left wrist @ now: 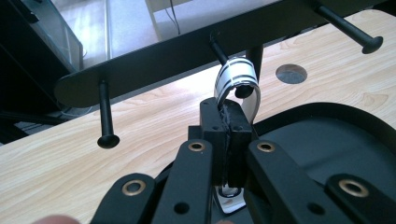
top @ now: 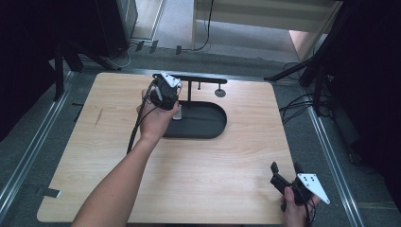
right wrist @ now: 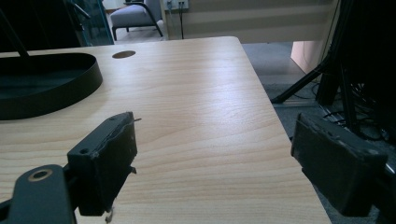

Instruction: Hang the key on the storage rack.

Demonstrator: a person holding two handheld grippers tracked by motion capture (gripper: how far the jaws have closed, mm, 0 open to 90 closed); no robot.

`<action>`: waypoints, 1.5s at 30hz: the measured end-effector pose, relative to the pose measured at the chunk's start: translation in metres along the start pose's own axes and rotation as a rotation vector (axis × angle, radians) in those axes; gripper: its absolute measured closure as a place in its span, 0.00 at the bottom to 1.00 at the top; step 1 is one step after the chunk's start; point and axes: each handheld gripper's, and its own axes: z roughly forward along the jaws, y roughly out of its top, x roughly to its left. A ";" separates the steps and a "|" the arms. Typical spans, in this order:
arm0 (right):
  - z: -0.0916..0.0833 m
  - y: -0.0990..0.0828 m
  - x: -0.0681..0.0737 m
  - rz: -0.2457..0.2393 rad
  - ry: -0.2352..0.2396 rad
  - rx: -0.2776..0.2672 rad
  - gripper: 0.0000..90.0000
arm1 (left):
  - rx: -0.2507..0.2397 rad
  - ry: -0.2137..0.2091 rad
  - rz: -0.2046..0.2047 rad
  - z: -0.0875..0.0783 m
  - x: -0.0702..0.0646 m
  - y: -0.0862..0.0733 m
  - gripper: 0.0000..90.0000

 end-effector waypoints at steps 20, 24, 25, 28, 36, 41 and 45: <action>0.001 0.000 0.000 -0.010 0.005 0.002 0.16 | 0.056 -0.097 -0.037 0.009 0.006 -0.021 0.61; 0.001 0.000 0.000 -0.015 0.002 0.002 0.16 | 0.069 -0.160 -0.058 0.002 0.012 -0.028 0.50; 0.001 0.000 0.000 -0.014 0.003 0.004 0.16 | 0.075 -0.171 -0.052 0.000 0.013 -0.030 0.47; 0.001 0.000 0.000 -0.014 0.003 0.005 0.16 | 0.080 -0.166 -0.035 -0.006 0.014 -0.034 0.40; 0.001 0.000 0.001 -0.010 0.000 0.005 0.15 | 0.114 -0.202 -0.055 -0.020 0.021 -0.048 0.11; 0.001 0.000 0.001 -0.011 -0.001 0.003 0.15 | 0.116 -0.210 -0.055 -0.032 0.026 -0.060 0.02; 0.001 0.000 0.001 -0.011 -0.002 0.001 0.15 | 0.116 -0.212 -0.051 -0.040 0.031 -0.070 0.00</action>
